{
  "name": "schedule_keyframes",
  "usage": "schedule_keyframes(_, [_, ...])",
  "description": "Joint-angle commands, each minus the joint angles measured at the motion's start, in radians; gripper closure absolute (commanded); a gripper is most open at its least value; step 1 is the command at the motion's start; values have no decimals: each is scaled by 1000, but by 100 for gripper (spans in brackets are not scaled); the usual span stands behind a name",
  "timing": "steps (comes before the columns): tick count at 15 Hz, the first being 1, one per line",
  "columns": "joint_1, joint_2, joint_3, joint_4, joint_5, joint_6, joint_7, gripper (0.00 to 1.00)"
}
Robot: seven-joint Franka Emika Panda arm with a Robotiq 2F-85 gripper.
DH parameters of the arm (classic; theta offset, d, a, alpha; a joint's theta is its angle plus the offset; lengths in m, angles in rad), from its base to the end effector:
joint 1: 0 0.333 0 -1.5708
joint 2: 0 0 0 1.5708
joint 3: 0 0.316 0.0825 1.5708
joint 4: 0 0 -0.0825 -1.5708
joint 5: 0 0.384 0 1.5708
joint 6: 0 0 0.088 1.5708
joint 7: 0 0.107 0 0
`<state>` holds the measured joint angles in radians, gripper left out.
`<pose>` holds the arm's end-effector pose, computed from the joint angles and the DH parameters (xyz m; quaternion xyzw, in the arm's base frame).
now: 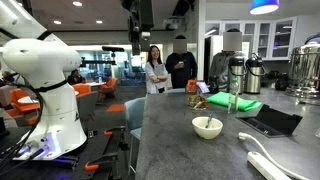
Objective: Take the pen from the bowl and put it on the table
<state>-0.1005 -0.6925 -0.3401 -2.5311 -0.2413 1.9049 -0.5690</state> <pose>0.3121 -0.1754 0.4903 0.9904 0.1360 0.0167 0.0168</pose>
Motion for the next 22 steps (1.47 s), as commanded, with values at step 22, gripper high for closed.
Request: schedule_keyframes(22, [54,100,16,61,13,40,-18,0])
